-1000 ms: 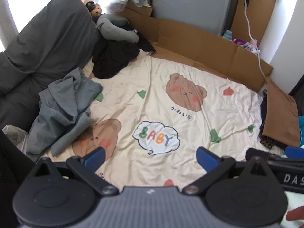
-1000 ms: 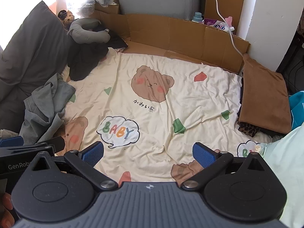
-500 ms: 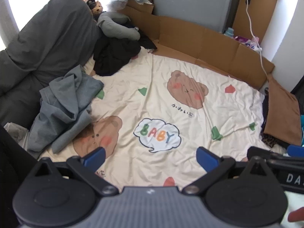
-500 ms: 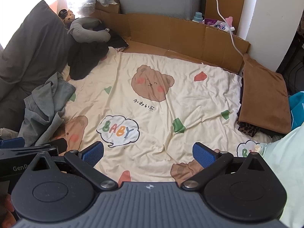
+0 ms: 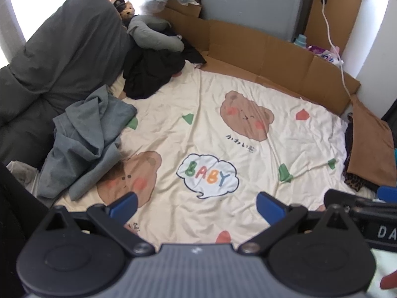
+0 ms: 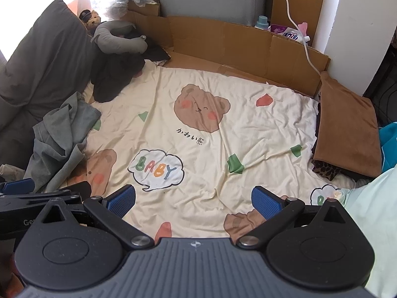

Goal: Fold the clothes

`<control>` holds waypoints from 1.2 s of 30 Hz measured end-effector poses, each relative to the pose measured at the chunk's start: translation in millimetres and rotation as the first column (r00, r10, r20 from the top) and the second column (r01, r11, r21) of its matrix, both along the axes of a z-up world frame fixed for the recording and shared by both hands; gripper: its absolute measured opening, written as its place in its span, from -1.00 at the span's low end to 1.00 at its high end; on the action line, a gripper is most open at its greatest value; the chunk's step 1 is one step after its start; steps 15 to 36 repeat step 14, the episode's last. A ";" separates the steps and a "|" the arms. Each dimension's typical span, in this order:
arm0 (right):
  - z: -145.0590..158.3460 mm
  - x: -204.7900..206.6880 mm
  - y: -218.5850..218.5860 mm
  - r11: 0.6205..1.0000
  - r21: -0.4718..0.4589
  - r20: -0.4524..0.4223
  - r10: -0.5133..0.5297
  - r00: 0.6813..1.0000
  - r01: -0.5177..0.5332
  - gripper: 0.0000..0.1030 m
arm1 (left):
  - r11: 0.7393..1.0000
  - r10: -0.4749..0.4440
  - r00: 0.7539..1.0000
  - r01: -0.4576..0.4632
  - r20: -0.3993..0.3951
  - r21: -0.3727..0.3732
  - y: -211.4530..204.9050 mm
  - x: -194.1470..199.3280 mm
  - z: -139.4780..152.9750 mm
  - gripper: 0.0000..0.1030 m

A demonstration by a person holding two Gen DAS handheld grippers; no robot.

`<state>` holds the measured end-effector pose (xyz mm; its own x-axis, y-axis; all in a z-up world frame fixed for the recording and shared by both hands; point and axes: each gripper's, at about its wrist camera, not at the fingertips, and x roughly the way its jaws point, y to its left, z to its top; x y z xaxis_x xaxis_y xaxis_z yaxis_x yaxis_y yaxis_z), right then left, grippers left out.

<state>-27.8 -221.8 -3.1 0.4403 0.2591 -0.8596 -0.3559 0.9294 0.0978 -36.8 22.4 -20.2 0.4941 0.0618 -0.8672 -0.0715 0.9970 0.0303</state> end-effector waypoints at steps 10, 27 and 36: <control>2.5 -0.7 1.9 1.000 0.000 0.006 0.007 1.000 -0.007 0.99 | 1.000 0.013 1.000 -0.013 0.010 0.003 -4.3 -5.0 3.0 0.99; 2.5 -0.1 2.9 1.000 -0.002 0.014 0.006 1.000 -0.006 0.99 | 1.000 0.006 1.000 -0.006 0.019 0.019 -7.4 -5.2 3.0 0.99; 2.5 -0.1 2.9 1.000 -0.002 0.014 0.006 1.000 -0.006 0.99 | 1.000 0.006 1.000 -0.006 0.019 0.019 -7.4 -5.2 3.0 0.99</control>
